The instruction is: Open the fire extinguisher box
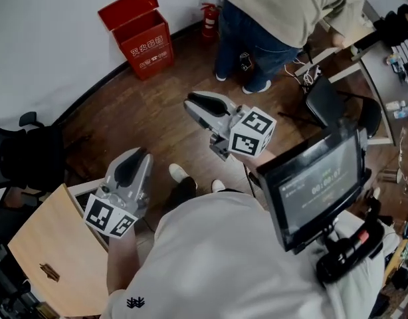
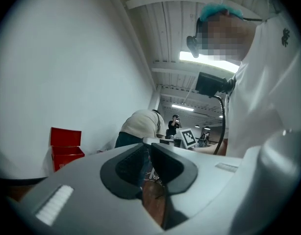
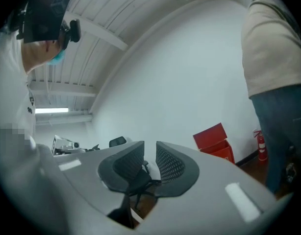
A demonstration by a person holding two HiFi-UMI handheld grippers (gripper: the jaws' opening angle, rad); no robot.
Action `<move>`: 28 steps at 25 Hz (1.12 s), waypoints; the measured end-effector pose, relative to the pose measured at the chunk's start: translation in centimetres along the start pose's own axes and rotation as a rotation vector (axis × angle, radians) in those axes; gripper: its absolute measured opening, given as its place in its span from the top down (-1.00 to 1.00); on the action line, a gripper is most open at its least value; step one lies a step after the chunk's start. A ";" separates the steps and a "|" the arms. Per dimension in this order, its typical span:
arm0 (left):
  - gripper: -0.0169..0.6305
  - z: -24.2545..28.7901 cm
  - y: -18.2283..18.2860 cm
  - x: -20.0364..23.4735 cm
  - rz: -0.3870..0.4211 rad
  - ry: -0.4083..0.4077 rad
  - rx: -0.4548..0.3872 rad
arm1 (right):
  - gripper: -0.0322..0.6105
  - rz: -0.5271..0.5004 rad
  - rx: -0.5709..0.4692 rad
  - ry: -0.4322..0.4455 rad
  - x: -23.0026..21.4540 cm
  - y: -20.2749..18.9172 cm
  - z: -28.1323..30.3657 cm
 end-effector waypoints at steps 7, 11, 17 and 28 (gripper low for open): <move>0.79 0.8 -2.0 -8.8 -0.001 0.000 -0.014 | 0.70 -0.116 0.063 -0.003 4.7 -3.7 -9.2; 0.79 0.2 -3.1 -13.4 0.020 -0.001 0.001 | 0.70 -0.184 0.079 -0.011 7.6 -5.6 -13.2; 0.79 0.5 -3.6 -13.9 0.017 -0.012 0.005 | 0.70 -0.243 0.089 -0.024 8.7 -5.8 -14.2; 0.79 0.5 -3.5 -13.5 0.026 -0.005 -0.005 | 0.71 -0.255 0.101 -0.038 8.6 -6.0 -14.3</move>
Point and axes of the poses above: the fingertips, and each gripper's own axes: z forward along the fingers, x to its left, y out of its top, the point moved 2 cm from there along -z, backward along the fingers, and after that the axes turned 15 degrees about x, right-handed, at the moved point
